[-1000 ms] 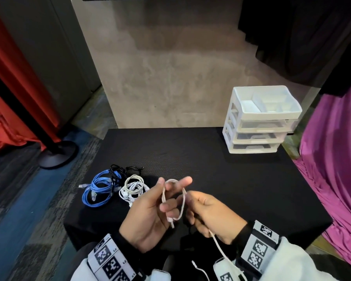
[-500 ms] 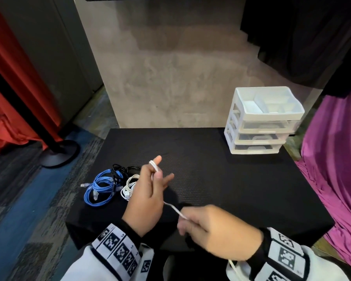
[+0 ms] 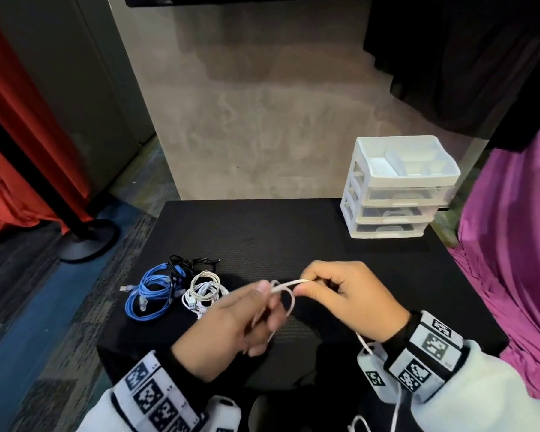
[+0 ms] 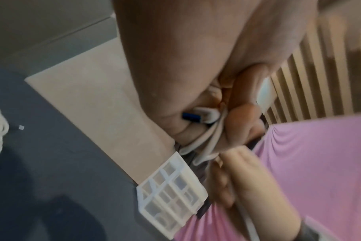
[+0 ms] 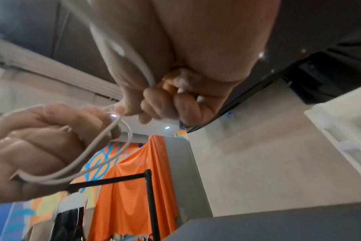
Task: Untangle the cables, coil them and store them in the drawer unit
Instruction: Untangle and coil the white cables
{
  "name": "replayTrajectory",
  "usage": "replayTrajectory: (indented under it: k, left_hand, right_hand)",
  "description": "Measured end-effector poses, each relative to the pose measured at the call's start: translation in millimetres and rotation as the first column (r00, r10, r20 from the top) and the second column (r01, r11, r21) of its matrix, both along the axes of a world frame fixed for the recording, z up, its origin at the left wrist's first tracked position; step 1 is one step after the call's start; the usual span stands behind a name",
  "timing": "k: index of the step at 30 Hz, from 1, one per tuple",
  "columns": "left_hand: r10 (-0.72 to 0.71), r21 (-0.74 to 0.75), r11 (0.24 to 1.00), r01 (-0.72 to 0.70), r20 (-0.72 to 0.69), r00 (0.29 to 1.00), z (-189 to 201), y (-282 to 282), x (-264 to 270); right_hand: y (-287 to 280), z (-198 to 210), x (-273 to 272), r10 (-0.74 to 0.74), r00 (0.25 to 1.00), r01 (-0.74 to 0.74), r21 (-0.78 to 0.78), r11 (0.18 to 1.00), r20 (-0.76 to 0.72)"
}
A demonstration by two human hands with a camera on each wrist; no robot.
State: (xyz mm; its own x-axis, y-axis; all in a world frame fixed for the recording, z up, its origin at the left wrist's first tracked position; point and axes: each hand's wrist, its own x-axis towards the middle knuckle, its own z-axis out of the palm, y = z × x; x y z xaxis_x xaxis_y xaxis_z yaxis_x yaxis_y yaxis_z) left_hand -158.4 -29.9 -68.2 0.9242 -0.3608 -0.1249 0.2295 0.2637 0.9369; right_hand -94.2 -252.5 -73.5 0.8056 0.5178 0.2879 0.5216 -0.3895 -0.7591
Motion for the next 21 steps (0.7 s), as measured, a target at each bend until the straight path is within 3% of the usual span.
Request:
replayTrajectory:
  k: [2, 4, 6, 7, 10, 12, 14, 16, 17, 19, 21]
  left_hand:
    - [-0.033, -0.282, 0.959, 0.004, -0.095, 0.995, 3.9, 14.1, 5.0]
    - [-0.12, -0.567, 0.824, 0.019, -0.142, 0.982, 9.3, 31.6, 11.4]
    - [-0.158, -0.713, 0.701, 0.016, -0.133, 0.978, 16.5, 48.0, 15.5]
    - [-0.1, -0.713, 0.7, -0.04, -0.153, 0.983, 20.4, 52.2, 16.9]
    - [0.251, -0.554, 0.772, -0.312, -0.184, 0.95, 27.8, 45.9, 18.7]
    - [0.406, -0.464, 0.778, -0.424, -0.145, 0.902, 24.2, 34.2, 22.0]
    - [0.503, -0.352, 0.798, -0.49, -0.06, 0.862, 17.3, 23.1, 25.2]
    - [0.593, -0.073, 0.805, -0.589, 0.139, 0.793, 5.4, 20.0, 28.2]
    - [0.585, 0.098, 0.772, -0.628, 0.276, 0.762, -1.2, 21.8, 29.7]
    - [0.42, 0.351, 0.707, -0.614, 0.491, 0.763, -14.6, 29.3, 31.6]
    - [0.245, 0.488, 0.69, -0.534, 0.537, 0.807, -24.6, 36.9, 27.9]
  right_hand:
    - [-1.5, -6.6, -3.1, 0.055, 0.995, -0.058, -0.026, 0.998, -0.086]
    - [-2.7, -18.3, -8.5, 0.099, 0.982, -0.112, -0.073, 0.991, -0.158]
    - [-1.7, -35.1, -16.1, 0.092, 0.974, -0.117, -0.112, 0.987, -0.209]
    - [-0.7, -44.5, -20.6, 0.079, 0.974, -0.109, -0.135, 0.985, -0.214]
    - [8.5, -63.5, -38.7, 0.103, 0.975, -0.144, -0.207, 0.968, -0.197]
    - [17.9, -64.8, -51.8, 0.155, 0.976, -0.194, -0.282, 0.939, -0.154]
    - [26.3, -60.4, -63.2, 0.211, 0.97, -0.242, -0.355, 0.903, -0.123]
    - [30.3, -54.2, -72.4, 0.248, 0.958, -0.284, -0.386, 0.878, -0.141]
    - [30.7, -48.5, -76.0, 0.258, 0.955, -0.295, -0.382, 0.876, -0.145]
    - [26.8, -33.9, -76.9, 0.245, 0.96, -0.276, -0.332, 0.902, -0.133]
    - [17.9, -14.6, -67.5, 0.202, 0.973, -0.224, -0.263, 0.938, -0.108]
